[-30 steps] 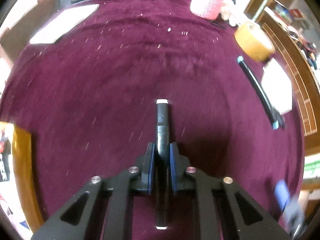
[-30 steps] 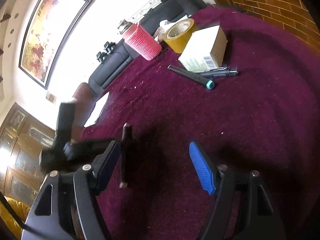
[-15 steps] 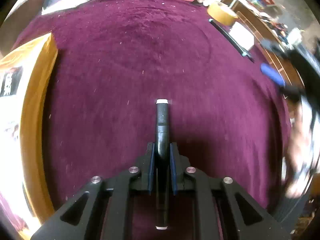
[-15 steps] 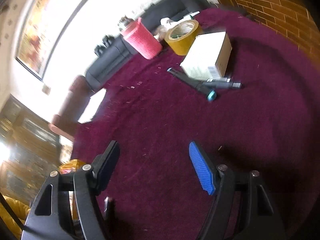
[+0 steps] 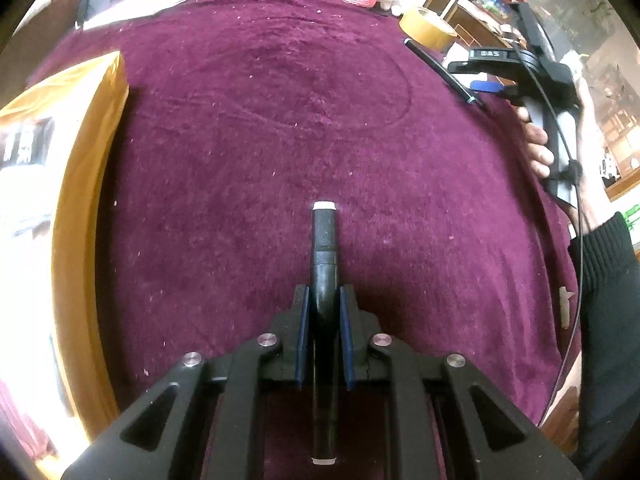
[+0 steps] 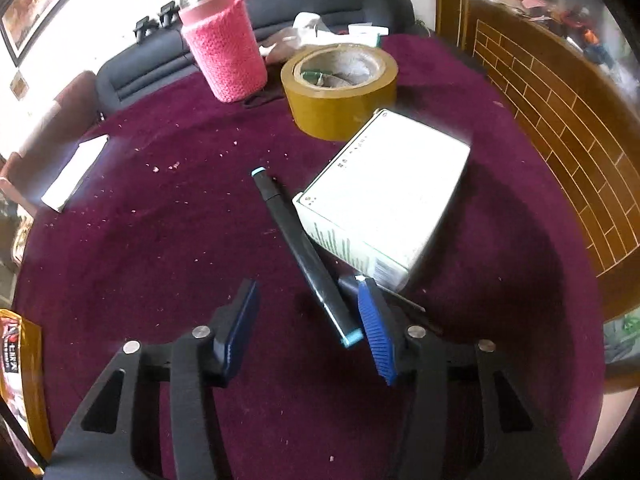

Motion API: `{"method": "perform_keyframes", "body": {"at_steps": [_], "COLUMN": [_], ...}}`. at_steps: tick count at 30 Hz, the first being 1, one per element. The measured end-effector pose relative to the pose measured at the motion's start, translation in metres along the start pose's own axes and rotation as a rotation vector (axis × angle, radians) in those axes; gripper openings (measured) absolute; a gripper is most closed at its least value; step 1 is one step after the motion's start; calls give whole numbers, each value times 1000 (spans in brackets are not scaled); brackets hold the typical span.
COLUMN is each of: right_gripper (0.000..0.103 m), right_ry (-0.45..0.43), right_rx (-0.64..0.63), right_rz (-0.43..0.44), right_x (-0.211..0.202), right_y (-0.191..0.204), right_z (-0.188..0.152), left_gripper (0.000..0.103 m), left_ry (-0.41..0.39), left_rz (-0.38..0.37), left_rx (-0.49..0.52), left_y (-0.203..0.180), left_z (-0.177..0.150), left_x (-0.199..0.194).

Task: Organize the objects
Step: 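Grasp a black marker with the left tool while the right grasps the teal-capped marker, then carry both markers over the tray with both tools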

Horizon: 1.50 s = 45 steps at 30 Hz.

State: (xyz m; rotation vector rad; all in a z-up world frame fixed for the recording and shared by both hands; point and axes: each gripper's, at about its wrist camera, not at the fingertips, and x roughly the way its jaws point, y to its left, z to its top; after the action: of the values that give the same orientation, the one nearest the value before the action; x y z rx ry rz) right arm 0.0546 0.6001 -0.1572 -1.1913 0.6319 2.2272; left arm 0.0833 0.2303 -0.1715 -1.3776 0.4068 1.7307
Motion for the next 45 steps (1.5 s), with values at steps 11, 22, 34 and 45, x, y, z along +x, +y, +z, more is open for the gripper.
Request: {"method": "perform_keyframes", "body": {"at_steps": [11,22,34,45], "right_gripper": [21,12,12,13], "right_ry": [58,96,121,-6], "right_rx": [-26,125,189,20], "right_rz": [4,169,460,587], "right_x": [23,-21,-97,-172], "right_y": [15,43,109,208], "right_z": [5,-83,-248,-264], "left_gripper": [12,12,12,12], "left_ry": [11,-3,-41,-207], "left_rz": [-7,-32,-112,-146], "left_rx": [-3,-45,-69,-176], "left_y": [6,29,38,102], "left_z": [-3,-24,-55,-56], "left_x": [-1,-17,-58,-162]}}
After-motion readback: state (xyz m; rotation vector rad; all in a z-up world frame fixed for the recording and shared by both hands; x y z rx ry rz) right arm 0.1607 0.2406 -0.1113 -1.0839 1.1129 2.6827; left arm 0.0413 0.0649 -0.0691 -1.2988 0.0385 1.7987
